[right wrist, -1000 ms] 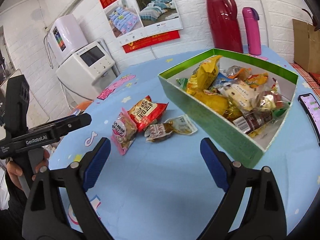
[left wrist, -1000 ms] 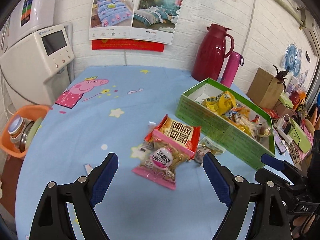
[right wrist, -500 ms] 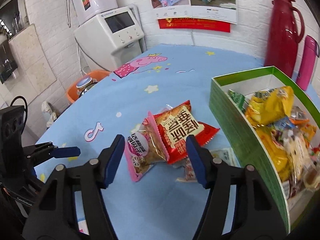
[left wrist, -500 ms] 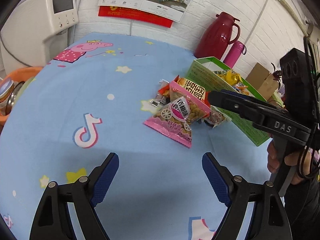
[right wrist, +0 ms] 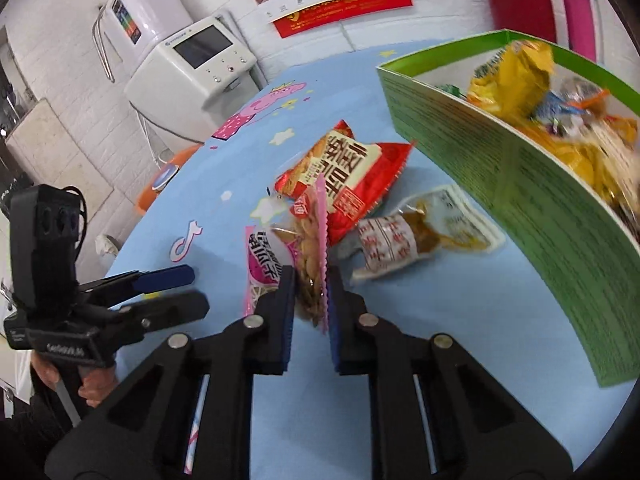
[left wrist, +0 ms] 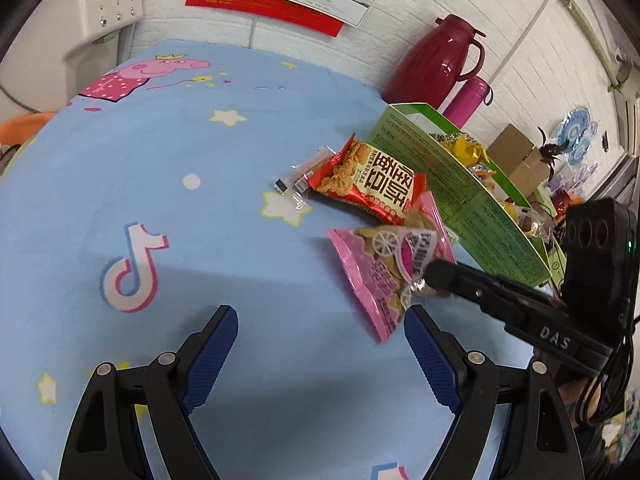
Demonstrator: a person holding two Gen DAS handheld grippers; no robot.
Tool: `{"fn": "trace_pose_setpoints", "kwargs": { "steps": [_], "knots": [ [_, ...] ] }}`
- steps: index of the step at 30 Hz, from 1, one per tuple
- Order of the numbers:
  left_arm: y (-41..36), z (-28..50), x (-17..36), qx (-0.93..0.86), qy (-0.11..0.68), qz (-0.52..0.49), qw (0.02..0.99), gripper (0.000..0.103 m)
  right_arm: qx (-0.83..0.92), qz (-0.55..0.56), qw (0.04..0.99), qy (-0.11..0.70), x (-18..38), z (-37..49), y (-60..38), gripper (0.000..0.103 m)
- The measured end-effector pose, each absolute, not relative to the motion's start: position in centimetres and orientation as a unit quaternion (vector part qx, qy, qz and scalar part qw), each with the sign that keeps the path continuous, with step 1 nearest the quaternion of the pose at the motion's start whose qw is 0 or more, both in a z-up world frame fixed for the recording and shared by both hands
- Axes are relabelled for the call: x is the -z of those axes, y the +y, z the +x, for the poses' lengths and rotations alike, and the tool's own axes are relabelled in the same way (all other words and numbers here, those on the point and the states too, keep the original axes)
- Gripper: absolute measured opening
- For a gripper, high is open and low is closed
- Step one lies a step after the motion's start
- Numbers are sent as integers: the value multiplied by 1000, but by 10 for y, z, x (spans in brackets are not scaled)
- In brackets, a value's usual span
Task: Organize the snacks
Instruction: 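Grasp the pink bag with the right gripper while the left gripper grasps another pink bag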
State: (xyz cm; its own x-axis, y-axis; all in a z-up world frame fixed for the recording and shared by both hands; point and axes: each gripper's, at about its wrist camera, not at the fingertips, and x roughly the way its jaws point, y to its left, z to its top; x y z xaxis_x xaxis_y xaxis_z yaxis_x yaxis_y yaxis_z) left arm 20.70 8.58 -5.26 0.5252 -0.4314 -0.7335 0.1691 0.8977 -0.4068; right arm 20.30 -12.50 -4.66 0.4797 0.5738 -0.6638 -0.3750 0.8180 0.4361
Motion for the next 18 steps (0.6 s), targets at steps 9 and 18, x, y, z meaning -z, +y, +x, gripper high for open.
{"fn": "trace_pose_setpoints", "kwargs": {
  "steps": [9,18],
  "knots": [
    [42,221,54,240,470,-152,836,87,-256,202,835,444,61,172,-162,15],
    [1,219,55,281,489,-117,818,39,-253,208,843,426,54,163,-172,14]
  ]
}}
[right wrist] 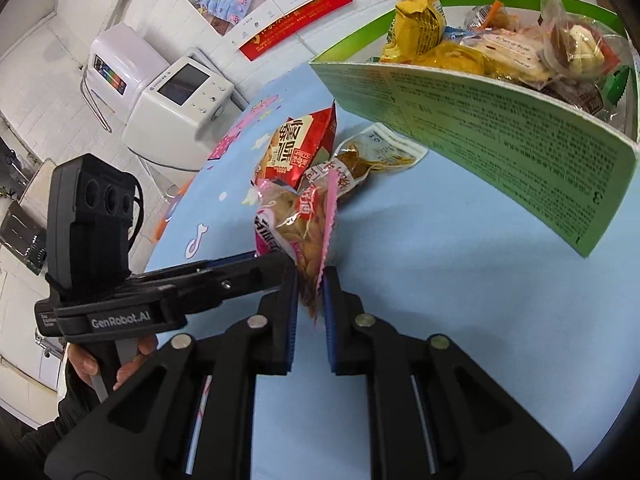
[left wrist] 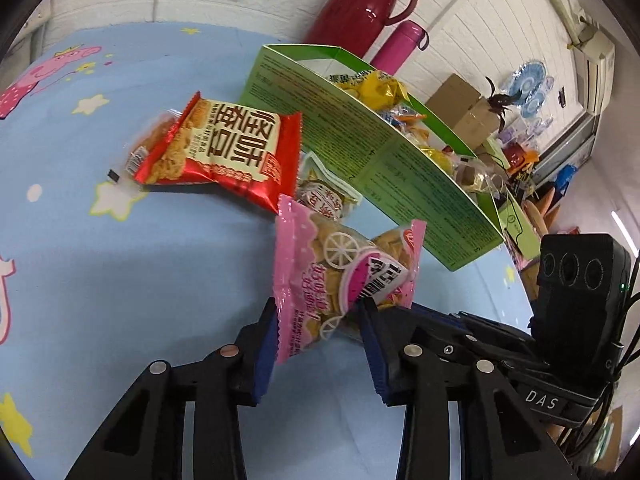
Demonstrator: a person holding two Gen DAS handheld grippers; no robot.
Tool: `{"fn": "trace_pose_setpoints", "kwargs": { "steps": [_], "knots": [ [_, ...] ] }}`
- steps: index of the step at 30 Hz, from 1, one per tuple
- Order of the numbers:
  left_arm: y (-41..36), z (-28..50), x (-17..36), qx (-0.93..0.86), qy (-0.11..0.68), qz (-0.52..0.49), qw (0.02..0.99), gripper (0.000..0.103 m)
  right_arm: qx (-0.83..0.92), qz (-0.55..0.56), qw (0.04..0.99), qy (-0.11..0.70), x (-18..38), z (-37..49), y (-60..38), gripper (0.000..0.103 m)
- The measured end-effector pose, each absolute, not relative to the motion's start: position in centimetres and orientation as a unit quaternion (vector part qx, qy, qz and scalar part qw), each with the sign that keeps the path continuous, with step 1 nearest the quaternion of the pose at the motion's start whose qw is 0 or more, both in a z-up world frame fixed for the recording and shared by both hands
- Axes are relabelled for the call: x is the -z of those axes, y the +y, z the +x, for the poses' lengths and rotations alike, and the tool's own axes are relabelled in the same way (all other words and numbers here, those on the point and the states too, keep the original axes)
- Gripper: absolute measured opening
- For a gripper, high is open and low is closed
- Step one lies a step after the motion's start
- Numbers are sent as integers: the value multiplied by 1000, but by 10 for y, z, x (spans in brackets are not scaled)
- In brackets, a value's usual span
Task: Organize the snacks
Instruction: 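Grasp the pink bag with the right gripper while the left gripper grasps another pink bag, then drop the pink bag into the box with the right gripper while the left gripper releases its bag there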
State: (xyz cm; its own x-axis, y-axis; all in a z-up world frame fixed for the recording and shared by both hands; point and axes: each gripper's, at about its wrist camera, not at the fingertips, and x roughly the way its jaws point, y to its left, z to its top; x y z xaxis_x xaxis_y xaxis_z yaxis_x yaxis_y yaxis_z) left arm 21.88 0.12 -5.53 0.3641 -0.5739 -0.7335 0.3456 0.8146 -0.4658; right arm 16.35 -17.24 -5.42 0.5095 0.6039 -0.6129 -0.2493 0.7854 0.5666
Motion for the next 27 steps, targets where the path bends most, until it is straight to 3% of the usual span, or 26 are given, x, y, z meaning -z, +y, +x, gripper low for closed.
{"fn": "trace_pose_setpoints", "kwargs": {
  "steps": [3,18,27],
  "knots": [
    [-5,214,49,278,479,-107,826,25,-244,210,848,421,52,160,-177,14],
    [-65,222,-48,313,393,-65,862,24,-226,211,898,313,-29,157,-228,14],
    [-120,272,-58,330,392,-45,858,24,-185,213,914,292,-40,191,-276,14]
  ]
}}
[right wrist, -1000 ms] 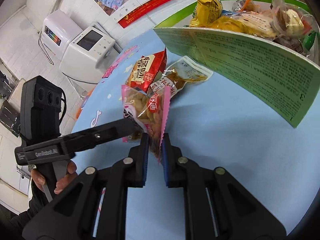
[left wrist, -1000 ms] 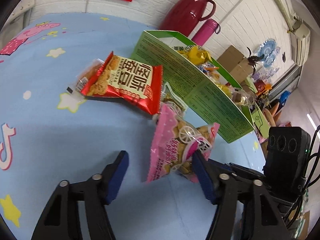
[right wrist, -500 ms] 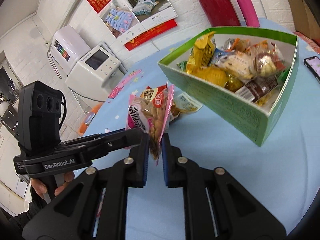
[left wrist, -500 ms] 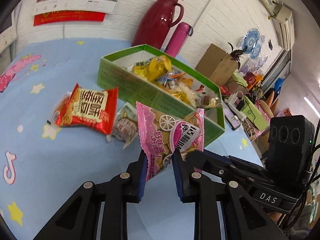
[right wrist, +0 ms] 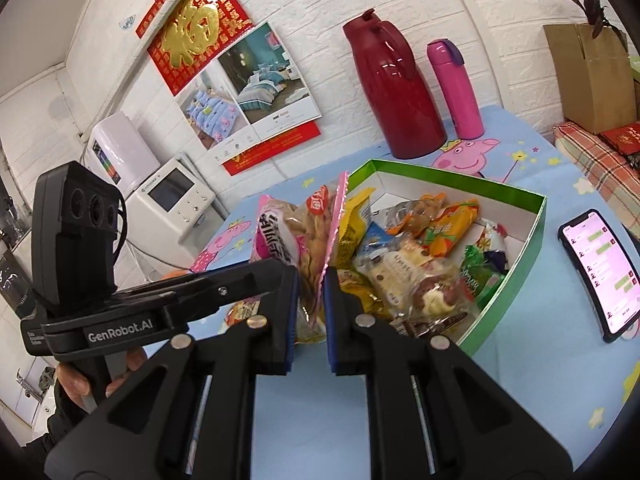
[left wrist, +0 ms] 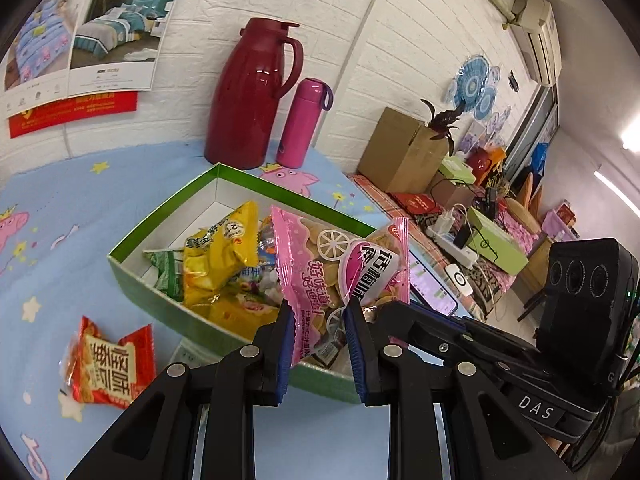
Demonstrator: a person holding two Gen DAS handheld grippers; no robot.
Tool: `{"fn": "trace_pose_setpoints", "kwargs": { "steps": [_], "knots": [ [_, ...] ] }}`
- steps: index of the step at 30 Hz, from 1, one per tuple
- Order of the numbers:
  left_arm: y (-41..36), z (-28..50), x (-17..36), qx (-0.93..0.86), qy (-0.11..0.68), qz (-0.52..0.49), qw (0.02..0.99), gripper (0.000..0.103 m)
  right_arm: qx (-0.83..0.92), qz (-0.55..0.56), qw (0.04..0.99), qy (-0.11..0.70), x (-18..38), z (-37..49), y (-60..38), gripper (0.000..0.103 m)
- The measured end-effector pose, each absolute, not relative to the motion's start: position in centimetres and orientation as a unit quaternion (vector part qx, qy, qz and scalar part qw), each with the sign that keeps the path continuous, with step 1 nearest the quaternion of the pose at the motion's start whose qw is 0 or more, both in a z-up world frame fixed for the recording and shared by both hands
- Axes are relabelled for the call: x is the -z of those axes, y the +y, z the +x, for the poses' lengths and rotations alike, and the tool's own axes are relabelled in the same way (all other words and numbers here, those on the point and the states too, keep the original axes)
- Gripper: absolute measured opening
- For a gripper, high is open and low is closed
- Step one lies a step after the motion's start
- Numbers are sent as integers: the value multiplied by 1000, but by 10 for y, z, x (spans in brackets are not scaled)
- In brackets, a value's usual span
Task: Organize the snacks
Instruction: 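Drop the pink bag into the box with the right gripper while the left gripper releases its bag there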
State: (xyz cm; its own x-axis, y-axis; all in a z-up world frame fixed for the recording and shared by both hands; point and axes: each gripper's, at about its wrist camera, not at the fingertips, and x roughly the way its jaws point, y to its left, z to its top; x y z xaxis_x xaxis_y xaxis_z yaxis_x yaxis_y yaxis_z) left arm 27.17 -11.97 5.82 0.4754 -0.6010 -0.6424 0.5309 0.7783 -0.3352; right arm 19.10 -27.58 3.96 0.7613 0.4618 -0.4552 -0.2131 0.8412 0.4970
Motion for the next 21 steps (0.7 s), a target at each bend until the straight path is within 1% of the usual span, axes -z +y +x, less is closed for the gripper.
{"fn": "trace_pose_setpoints", "kwargs": {
  "steps": [4,6,7,8,9,10,11,12,13,17,21],
  "knots": [
    [-140,290,-45,326,403,-29,855,24,-162,207,917,301,-30,211,-291,14],
    [-146,301,-36,318,409,-20,855,28,-144,188,923,304,-24,221,-294,21],
    [-148,304,-32,308,415,-15,856,40,-130,175,927,306,-21,225,-295,25],
    [-148,308,-28,288,417,-8,862,53,-114,158,931,308,-18,227,-295,38],
    [-146,309,-26,269,412,-5,871,58,-93,142,936,308,-16,228,-296,54],
    [-143,308,-25,261,403,-4,877,68,-83,135,940,302,-14,226,-299,65],
    [-138,308,-23,257,395,-6,882,81,-80,138,942,295,-13,224,-302,78],
    [-133,307,-22,253,391,-13,885,86,-79,145,943,289,-11,222,-306,81],
    [-129,308,-21,249,392,-19,886,88,-81,153,941,290,-8,222,-309,81],
    [-119,309,-17,227,414,-32,881,88,-82,162,938,297,-5,219,-312,81],
    [-106,300,-19,209,408,-35,888,88,-84,165,939,289,-12,207,-309,82]
  ]
}}
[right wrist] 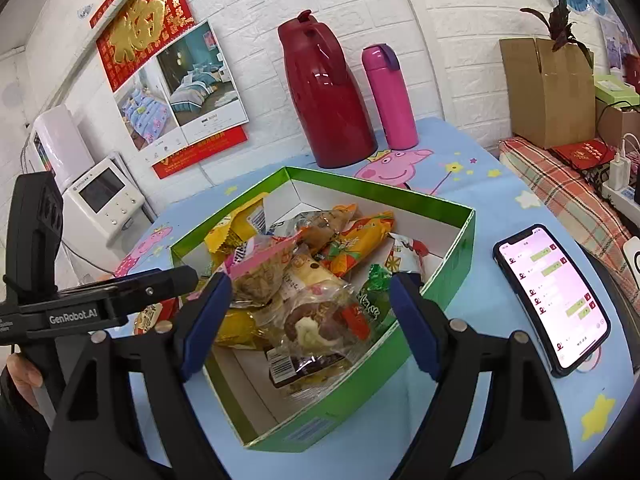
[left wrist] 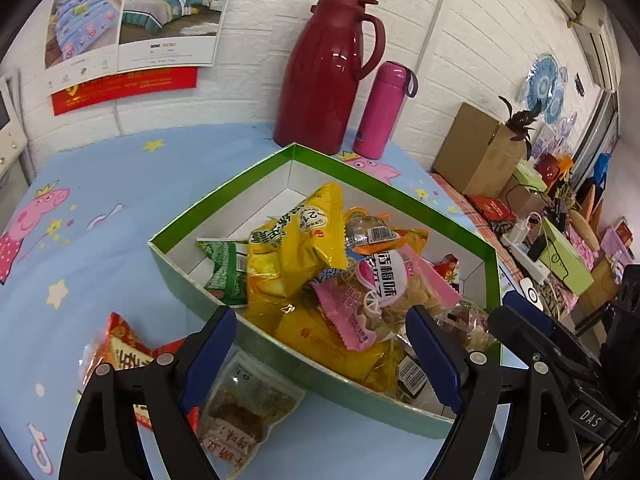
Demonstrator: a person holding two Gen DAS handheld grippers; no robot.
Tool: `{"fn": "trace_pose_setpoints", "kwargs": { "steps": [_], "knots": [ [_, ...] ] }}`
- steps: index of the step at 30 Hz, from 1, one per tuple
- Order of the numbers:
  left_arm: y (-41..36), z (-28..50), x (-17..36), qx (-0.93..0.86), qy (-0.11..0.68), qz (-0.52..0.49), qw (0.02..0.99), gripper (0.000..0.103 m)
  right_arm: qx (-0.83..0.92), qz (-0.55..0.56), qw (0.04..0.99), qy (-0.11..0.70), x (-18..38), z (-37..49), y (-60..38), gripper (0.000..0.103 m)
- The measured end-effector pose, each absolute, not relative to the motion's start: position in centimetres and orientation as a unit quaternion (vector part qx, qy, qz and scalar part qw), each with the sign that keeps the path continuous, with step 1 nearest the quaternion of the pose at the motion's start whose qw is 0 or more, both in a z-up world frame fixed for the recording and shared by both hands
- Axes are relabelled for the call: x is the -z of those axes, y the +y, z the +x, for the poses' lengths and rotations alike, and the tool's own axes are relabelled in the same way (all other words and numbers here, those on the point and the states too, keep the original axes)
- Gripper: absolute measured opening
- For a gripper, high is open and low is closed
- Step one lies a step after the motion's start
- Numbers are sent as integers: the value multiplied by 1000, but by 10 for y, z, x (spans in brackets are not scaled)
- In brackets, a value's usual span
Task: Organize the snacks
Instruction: 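Drop the pink bag into the box with the right gripper while the left gripper releases its bag there, then grasp the clear sausage packet with the right gripper while the left gripper grasps another clear packet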
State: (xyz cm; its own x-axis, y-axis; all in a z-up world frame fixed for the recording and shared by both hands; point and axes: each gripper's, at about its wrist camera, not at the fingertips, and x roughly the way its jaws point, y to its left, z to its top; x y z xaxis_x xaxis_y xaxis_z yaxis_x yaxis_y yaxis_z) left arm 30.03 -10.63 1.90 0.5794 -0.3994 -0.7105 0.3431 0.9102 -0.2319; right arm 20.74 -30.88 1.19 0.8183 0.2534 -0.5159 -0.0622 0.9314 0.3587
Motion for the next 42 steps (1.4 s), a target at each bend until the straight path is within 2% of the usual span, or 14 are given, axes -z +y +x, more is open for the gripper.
{"fn": "trace_pose_setpoints", "kwargs": {
  "steps": [8,16,23,32,39,42],
  "knots": [
    [-83,262,-38,194,380,-23,904,88,-98,168,942,273,-29,173,-291,88],
    [-54,228,-53,170,356,-13,919,88,-120,162,941,270,-37,150,-264,89],
    [-7,217,-59,133,350,-26,927,88,-144,148,933,295,-27,142,-234,89],
    [50,225,-40,96,371,-48,923,88,-182,107,912,353,4,163,-181,89],
    [68,233,-19,100,394,-61,912,88,-207,47,901,378,18,191,-145,80],
    [67,234,-11,115,403,-58,906,88,-211,11,897,388,25,208,-132,79]
  ]
}}
